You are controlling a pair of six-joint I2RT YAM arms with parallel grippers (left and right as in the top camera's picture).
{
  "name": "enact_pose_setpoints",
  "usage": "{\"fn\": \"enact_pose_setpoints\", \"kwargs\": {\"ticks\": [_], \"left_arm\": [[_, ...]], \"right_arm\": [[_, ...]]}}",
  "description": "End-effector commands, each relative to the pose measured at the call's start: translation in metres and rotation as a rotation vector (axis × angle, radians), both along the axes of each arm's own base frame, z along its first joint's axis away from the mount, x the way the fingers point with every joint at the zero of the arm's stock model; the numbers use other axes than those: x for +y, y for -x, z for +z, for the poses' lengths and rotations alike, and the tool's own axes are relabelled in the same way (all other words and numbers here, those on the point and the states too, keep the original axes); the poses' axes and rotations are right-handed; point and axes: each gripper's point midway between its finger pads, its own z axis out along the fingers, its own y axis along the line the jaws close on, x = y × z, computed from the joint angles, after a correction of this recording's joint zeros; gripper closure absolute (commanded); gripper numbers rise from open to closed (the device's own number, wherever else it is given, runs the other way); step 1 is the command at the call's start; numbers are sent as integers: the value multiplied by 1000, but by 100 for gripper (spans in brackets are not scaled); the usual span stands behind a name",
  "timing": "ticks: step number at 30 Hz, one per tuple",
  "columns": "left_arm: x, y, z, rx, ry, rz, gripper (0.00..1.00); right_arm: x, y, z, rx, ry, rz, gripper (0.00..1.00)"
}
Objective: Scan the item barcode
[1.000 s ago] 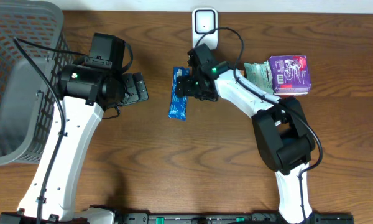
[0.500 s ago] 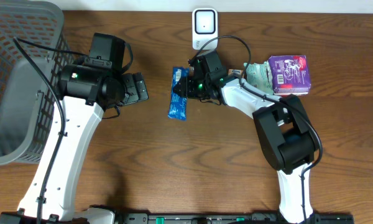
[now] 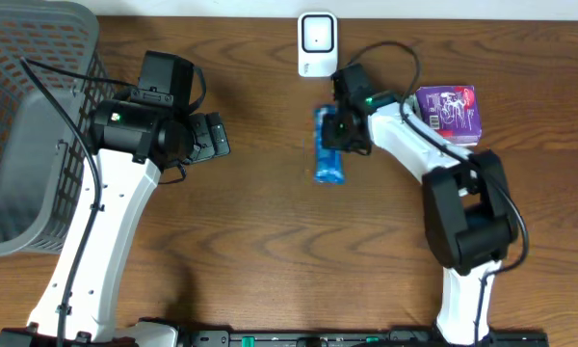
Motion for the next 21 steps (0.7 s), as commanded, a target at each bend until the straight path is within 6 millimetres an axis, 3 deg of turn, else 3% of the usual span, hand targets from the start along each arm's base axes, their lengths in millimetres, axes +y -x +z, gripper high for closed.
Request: {"fn": "enact_pose_setpoints", "kwargs": {"ticks": [1,5,8,10,13,16,19,21], "left_arm": [[5,-1,3,-10,-20,6,2],[5,-1,3,-10,-20,6,2],[5,-1,3,-10,-20,6,2],[5,-1,3,-10,-20,6,2],[5,-1,3,-10,-20,6,2],[5,-1,3,-10,-20,6,2],[5,-1,3,-10,-20,6,2],[5,-1,3,-10,-20,6,2]], "right_arm": [[-31,-20,54,-222,319,13,99],[-37,-16,69,-308,584,61,99],[-26,-11,75,-355,701,120,99],[-14,-6,66,-352,728,172,99],[-2,1,33,-306,754,227,99],[-4,12,11,-227,652,116,97],[11,10,9,-166,494,177,75],[12,7,10,-149,479,273,39]]}}
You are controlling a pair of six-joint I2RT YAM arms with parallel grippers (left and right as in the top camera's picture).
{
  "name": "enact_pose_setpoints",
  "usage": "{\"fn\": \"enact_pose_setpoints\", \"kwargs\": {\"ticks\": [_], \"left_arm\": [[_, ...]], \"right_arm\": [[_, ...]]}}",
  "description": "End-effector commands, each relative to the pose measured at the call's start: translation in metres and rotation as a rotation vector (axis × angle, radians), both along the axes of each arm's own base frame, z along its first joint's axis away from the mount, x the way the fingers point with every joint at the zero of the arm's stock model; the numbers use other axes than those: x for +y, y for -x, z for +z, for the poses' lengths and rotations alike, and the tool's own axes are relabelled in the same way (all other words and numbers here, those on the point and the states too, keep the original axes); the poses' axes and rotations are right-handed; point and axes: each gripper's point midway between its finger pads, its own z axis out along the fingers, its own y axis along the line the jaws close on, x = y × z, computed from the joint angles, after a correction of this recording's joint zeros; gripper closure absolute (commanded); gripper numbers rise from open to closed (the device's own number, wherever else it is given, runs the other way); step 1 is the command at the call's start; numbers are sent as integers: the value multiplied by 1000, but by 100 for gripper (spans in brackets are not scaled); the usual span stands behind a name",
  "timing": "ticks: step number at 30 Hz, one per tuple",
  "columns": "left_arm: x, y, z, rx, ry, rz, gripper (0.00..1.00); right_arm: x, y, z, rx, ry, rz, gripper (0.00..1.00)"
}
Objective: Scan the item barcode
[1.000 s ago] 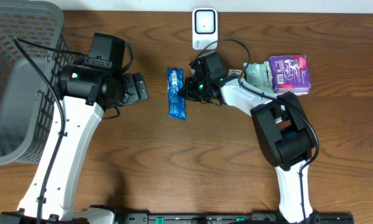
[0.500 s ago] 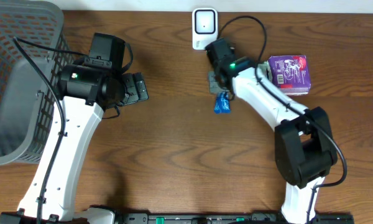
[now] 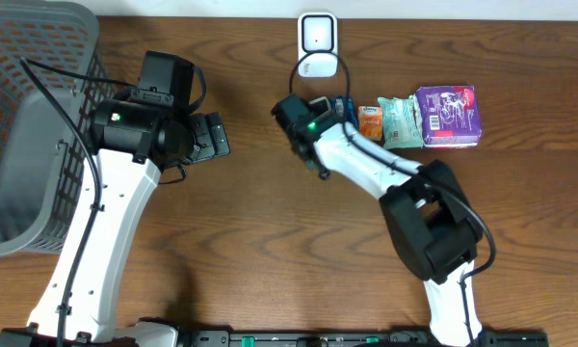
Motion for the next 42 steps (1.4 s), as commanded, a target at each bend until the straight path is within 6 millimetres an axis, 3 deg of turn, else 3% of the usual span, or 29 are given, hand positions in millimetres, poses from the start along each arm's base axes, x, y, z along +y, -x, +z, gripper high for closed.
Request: {"fn": "enact_pose_setpoints", "kwargs": {"ticks": [1,5,10,15,21,23,25,27,28,31,34,39,42], "left_arm": [[5,-1,3,-10,-20,6,2],[5,-1,3,-10,-20,6,2],[5,-1,3,-10,-19,6,2],[5,-1,3,-10,-20,6,2],[5,-1,3,-10,-20,6,2],[5,-1,3,-10,-20,6,2],[5,-1,3,-10,-20,6,2],[5,-1,3,-10,-20,6,2],[5,-1,3,-10,-19,6,2],[5,-1,3,-10,-20,6,2],[5,-1,3,-10,-20,6,2],[5,-1,3,-10,-20,6,2],[5,-1,3,-10,-20,6,2]], "right_arm": [[6,-9,11,46,-77,82,35],[-8,-16,17,13,17,100,32],[-4,-32,14,-54,13,96,34],[-12,-42,-12,-44,15,73,33],[-14,-31,-54,54,15,75,38],[-15,-25,-67,92,11,75,49],[-18,-21,-71,120,6,68,75],[-18,-18,-73,138,-6,68,82],[-20,-16,-72,148,0,65,99],[-17,-10,-74,193,-41,57,99],[6,-4,-62,297,-225,71,99],[65,-7,-1,449,-712,177,99],[69,-11,22,477,-842,178,99]]}}
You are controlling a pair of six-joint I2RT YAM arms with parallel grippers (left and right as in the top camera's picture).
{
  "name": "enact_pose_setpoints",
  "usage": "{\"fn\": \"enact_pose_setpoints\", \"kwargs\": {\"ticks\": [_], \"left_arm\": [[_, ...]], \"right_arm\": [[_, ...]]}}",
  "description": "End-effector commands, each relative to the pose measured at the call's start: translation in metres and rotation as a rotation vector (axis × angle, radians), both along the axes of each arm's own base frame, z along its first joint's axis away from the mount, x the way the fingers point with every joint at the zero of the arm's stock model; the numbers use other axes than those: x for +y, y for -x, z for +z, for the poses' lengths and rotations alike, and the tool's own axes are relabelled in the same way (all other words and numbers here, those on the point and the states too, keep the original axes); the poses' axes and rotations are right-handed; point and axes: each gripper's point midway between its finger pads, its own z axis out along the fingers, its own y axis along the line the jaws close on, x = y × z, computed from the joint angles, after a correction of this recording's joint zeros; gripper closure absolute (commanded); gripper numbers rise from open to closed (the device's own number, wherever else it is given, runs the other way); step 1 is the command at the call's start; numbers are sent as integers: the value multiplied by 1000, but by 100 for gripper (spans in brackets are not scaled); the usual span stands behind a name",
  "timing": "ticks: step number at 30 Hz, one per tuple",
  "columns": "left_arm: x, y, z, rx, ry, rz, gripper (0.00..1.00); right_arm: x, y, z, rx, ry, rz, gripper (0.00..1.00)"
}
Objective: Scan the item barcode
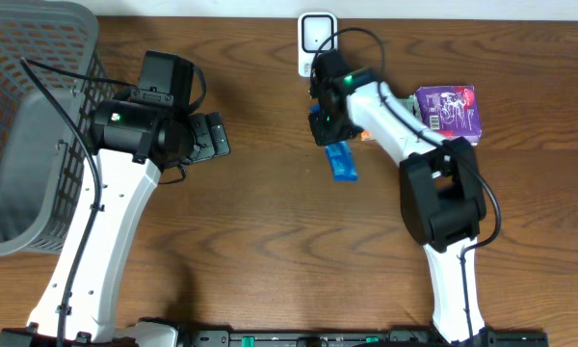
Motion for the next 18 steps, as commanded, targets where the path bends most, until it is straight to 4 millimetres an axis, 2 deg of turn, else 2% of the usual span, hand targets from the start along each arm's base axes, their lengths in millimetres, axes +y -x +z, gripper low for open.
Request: {"fn": "enact_pose_setpoints", "kwargs": {"ticks": [1,2,3,4,6,7,8,9,11,16,18], "left_arm": [[5,-1,3,-10,-19,6,2],[5,-1,3,-10,-19,6,2],[5,-1,3,-10,-19,6,2],[5,-1,3,-10,-19,6,2],[5,-1,3,-10,-19,6,2],[5,-1,3,-10,-19,6,2],[5,-1,3,-10,-19,6,2],[5,-1,3,-10,-19,6,2],[5,-1,3,-10,-19,6,2],[5,-1,3,-10,-19,6,2],[5,-1,3,-10,-19,6,2]], "right_arm": [[31,8,23,100,-268,47,99],[18,6,17,88,-197,28,99],[2,3,9,72,-101,9,85],[-6,3,5,67,-57,3,77],[-16,4,-2,56,28,1,67],[-15,5,-2,49,53,9,49],[-15,6,-3,42,65,12,42],[-15,5,-4,30,91,5,27],[-14,4,-5,3,148,-5,23],[1,9,-5,-51,224,31,23],[2,9,-5,-102,315,9,22]]}}
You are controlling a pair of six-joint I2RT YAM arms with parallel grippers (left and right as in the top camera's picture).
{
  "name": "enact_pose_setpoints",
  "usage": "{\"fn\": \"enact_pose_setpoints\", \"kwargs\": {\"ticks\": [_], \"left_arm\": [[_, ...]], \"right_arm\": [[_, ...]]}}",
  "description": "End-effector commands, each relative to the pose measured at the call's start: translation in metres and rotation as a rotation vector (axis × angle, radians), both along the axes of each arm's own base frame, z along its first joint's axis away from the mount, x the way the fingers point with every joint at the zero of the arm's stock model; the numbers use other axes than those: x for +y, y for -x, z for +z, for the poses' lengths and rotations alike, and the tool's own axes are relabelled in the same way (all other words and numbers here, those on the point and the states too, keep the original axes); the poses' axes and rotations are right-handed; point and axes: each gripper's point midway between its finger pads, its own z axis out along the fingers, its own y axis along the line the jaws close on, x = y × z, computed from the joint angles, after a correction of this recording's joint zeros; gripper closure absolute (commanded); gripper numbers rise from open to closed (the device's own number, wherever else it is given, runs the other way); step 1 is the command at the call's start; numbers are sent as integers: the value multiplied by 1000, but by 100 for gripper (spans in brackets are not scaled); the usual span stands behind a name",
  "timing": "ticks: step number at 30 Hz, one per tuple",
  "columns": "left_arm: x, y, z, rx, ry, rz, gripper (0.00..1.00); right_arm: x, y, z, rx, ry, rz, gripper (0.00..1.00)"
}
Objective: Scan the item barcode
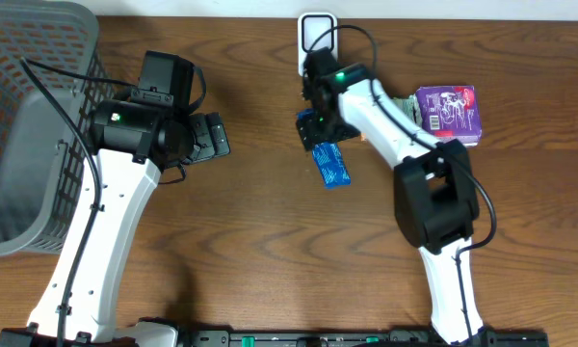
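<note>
Only the overhead view is given. A white barcode scanner stands at the table's far edge, partly covered by my right arm. My right gripper is just in front of it, shut on one end of a blue packet that slants toward the near right. My left gripper hovers left of centre with nothing seen between its fingers; whether it is open or shut does not show.
A grey mesh basket fills the far left. A purple box sits at the far right, with a pale green packet beside it, partly under my right arm. The wooden table stretches toward the near side.
My right gripper has shifted slightly left with the blue packet, which now slants a bit more to the left of where it hung. The left arm is unchanged.
My right gripper first held the blue packet upright below the scanner. Then it was further left, the packet mostly hidden, and an orange and a green packet showed by the purple box. Later it held the packet slanted in front of the scanner, and now slightly further left.
</note>
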Motion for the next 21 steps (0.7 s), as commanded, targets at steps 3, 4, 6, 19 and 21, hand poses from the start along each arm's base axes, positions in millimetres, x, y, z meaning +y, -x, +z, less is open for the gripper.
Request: {"fn": "enact_pose_setpoints", "kwargs": {"ticks": [3,4,6,19,21], "left_arm": [[5,-1,3,-10,-20,6,2],[5,-1,3,-10,-20,6,2],[5,-1,3,-10,-20,6,2],[5,-1,3,-10,-20,6,2],[5,-1,3,-10,-20,6,2]], "right_arm": [[-3,-2,-7,-146,264,-61,24],[-2,-2,-9,-160,285,-63,25],[-1,0,-18,-159,299,-57,25],[-27,6,-79,-67,396,-62,33],[-41,1,-79,-63,416,-83,30]]}}
